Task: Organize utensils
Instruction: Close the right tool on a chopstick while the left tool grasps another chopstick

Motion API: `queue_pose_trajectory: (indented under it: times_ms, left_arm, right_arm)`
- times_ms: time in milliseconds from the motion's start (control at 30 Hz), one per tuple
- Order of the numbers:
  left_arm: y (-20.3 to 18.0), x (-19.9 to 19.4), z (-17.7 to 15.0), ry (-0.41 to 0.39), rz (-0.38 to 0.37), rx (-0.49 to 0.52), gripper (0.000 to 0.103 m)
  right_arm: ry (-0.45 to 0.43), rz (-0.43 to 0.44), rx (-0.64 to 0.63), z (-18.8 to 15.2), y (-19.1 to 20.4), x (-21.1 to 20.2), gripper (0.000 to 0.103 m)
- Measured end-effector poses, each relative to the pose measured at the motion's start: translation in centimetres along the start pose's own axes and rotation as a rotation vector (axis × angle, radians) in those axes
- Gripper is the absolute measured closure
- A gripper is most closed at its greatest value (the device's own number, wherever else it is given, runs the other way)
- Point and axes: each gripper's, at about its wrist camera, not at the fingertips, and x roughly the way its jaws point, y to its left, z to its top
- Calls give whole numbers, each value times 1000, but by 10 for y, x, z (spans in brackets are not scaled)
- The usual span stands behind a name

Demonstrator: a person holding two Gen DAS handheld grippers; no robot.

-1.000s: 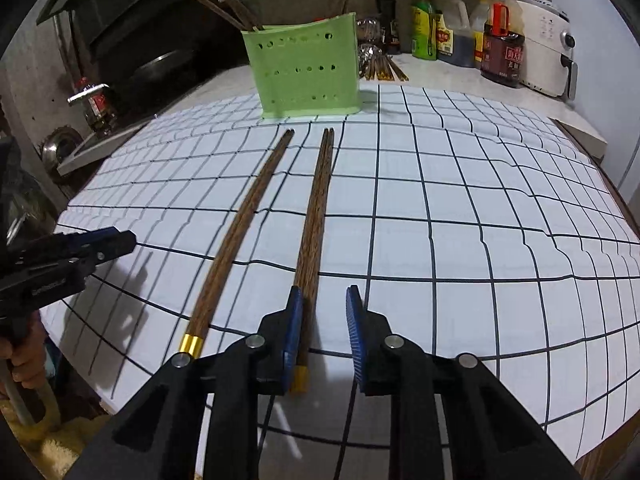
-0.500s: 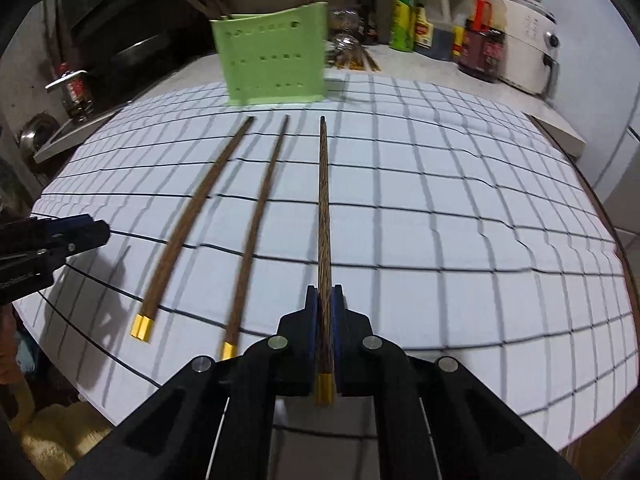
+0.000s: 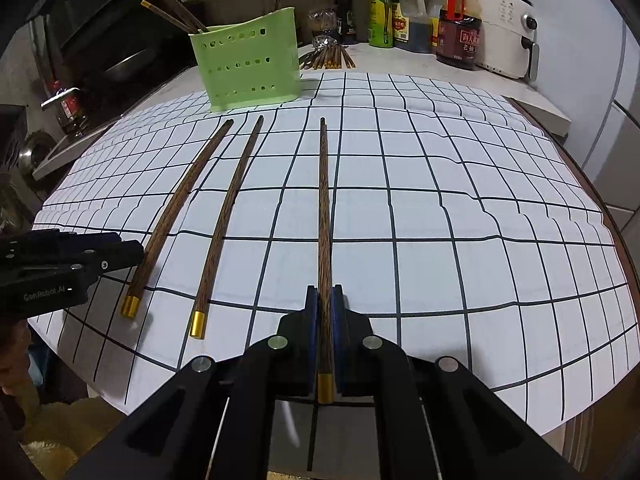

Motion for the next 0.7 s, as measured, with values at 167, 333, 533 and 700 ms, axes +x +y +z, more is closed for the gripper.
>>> queue_pose_trajectory:
  times_ms: [167, 333, 533, 700]
  left_arm:
    - [-2, 3, 3, 7, 20, 15, 62]
    - [-3, 4, 3, 13, 47, 32, 62]
    - [5, 8, 1, 14, 102, 62, 62]
    - [16, 5, -2, 0, 127, 52, 62]
  right_arm:
    - [1, 1, -3, -1, -1, -1, 96]
    - [6, -2, -10, -1, 0, -2, 96]
    - [6, -5, -13, 0, 0, -1, 96]
    - [-1, 4, -6, 0, -1, 0, 96]
